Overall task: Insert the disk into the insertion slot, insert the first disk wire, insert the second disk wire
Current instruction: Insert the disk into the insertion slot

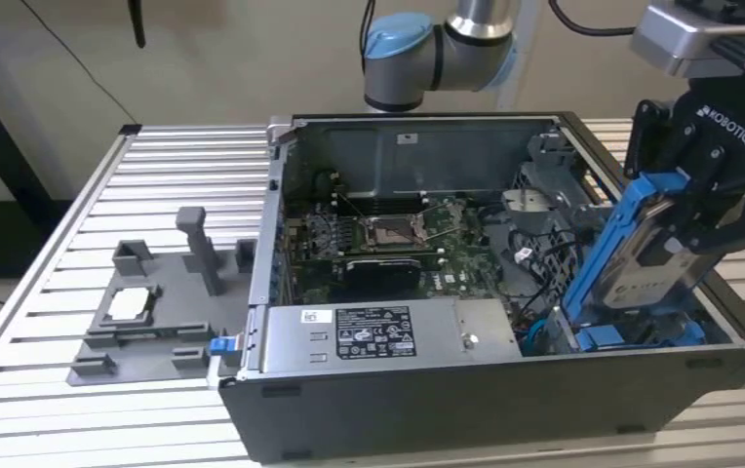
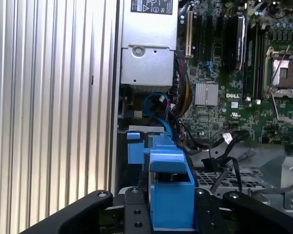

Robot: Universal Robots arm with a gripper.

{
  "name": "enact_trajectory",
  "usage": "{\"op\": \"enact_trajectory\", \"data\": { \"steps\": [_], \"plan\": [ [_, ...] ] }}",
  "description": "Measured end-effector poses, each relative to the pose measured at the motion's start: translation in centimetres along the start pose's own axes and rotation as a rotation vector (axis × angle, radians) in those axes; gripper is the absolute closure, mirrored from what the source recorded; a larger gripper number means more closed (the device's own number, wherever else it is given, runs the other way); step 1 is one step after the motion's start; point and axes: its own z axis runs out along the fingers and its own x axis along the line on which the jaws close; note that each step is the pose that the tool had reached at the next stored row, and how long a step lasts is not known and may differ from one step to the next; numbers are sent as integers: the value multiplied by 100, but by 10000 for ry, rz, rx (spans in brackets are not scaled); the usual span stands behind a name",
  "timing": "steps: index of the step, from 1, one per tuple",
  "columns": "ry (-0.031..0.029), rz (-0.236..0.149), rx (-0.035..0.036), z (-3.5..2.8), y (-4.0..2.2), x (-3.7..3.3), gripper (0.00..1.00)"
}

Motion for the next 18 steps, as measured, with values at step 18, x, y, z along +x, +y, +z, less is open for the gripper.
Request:
{"op": "enact_trajectory", "data": {
  "steps": [18],
  "plan": [
    [0, 1, -63, 298, -48, 16, 67]
  ]
}}
